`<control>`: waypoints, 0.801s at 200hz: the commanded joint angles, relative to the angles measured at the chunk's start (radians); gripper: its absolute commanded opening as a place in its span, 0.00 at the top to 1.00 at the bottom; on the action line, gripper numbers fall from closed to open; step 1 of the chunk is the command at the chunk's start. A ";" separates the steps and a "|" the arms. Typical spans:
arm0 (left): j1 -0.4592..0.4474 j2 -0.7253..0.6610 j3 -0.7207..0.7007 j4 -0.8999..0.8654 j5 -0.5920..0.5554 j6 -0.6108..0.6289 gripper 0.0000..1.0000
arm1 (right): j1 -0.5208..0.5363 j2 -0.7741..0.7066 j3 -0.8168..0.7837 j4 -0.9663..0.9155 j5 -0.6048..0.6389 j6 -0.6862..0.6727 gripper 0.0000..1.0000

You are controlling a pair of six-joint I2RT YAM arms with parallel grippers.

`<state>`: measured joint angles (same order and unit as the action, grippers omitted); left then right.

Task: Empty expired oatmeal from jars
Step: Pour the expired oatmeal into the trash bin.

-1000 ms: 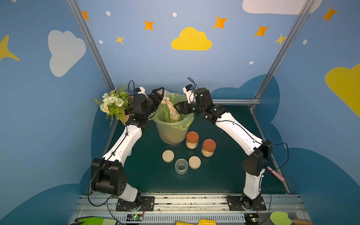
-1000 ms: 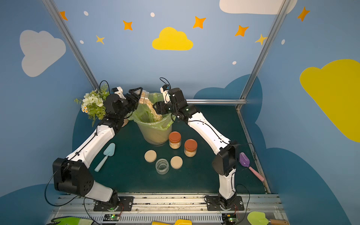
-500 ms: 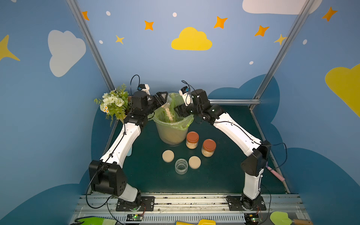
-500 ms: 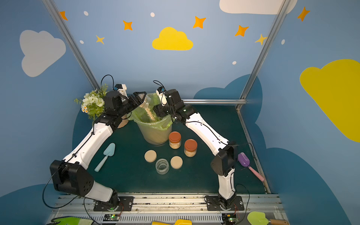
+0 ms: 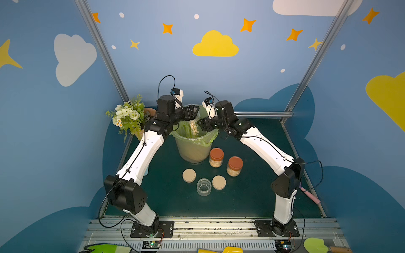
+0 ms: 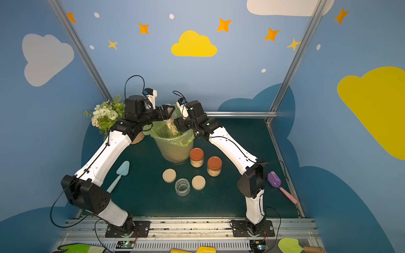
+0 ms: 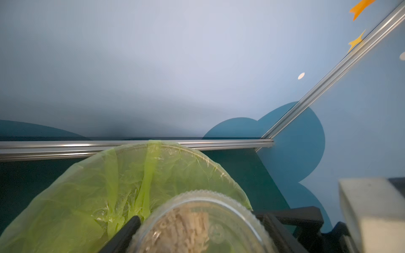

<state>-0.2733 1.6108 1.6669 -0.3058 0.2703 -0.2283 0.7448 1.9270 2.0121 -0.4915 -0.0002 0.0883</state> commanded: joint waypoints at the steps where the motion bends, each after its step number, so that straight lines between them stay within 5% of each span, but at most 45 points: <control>1: 0.003 -0.007 0.026 -0.027 -0.051 0.109 0.96 | -0.008 -0.032 -0.029 0.000 0.008 0.012 0.25; 76: -0.038 0.020 0.058 -0.068 -0.186 0.209 0.97 | -0.014 -0.025 -0.020 -0.013 -0.024 0.046 0.22; 131: -0.124 0.040 0.105 -0.159 -0.453 0.361 0.97 | -0.015 -0.022 -0.003 -0.055 -0.013 0.024 0.22; 160: -0.107 0.034 0.065 -0.075 -0.382 0.322 0.97 | -0.018 0.020 0.063 -0.095 -0.032 0.013 0.21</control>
<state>-0.3950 1.6535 1.7218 -0.4366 -0.0891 0.0753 0.7326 1.9244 1.9873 -0.5243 -0.0166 0.1154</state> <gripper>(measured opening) 0.794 0.786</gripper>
